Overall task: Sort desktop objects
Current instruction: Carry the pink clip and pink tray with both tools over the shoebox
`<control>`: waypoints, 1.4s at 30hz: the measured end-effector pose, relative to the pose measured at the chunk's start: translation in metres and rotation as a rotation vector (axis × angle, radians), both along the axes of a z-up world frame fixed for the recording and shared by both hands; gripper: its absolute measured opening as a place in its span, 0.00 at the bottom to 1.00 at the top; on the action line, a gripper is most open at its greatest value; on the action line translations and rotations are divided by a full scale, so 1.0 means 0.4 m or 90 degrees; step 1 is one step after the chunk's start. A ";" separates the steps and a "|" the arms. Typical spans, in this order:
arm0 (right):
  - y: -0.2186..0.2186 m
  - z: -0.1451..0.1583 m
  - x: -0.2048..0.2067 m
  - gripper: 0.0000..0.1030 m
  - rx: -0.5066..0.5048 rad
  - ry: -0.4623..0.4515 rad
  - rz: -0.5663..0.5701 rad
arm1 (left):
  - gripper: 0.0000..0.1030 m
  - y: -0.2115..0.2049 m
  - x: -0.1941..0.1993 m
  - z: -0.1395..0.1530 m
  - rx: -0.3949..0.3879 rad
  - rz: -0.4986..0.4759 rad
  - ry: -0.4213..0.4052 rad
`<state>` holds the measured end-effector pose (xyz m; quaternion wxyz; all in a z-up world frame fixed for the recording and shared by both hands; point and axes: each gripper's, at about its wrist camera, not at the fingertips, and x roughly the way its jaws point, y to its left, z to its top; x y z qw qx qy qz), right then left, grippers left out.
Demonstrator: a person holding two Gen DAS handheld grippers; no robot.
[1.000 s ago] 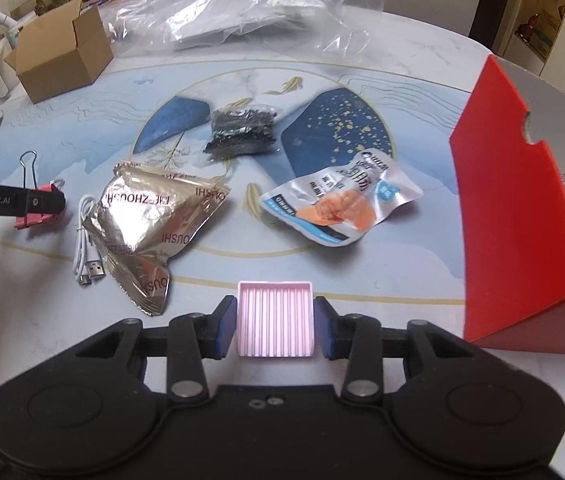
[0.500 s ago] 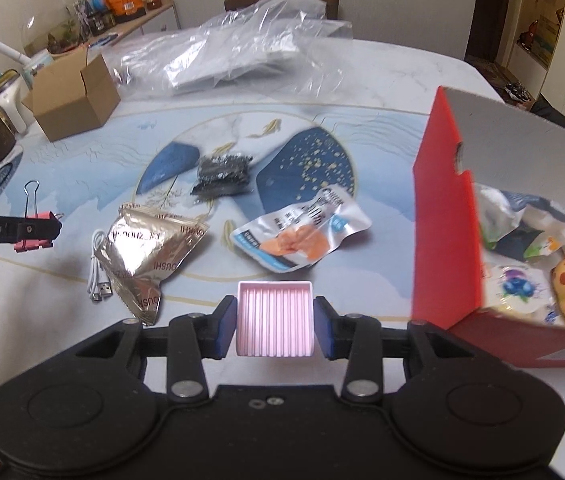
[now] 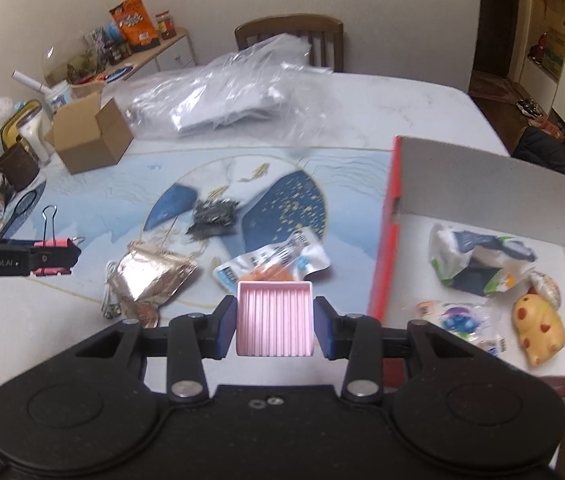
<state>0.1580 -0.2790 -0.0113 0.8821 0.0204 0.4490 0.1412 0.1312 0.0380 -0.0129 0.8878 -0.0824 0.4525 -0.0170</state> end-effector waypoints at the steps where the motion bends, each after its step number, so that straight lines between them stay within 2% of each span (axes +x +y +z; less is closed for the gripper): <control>1: -0.013 0.004 0.001 0.38 0.003 -0.002 -0.004 | 0.52 -0.013 0.004 0.005 -0.001 -0.005 -0.003; 8: -0.116 0.023 0.010 0.38 -0.002 -0.017 -0.032 | 0.52 -0.119 0.037 0.033 -0.002 -0.045 -0.018; 25: -0.335 0.012 0.002 0.38 -0.021 -0.021 -0.105 | 0.52 -0.369 0.122 0.061 -0.005 -0.146 -0.042; 42: -0.478 -0.020 0.043 0.38 -0.056 -0.017 -0.140 | 0.52 -0.661 0.197 0.069 0.021 -0.308 -0.058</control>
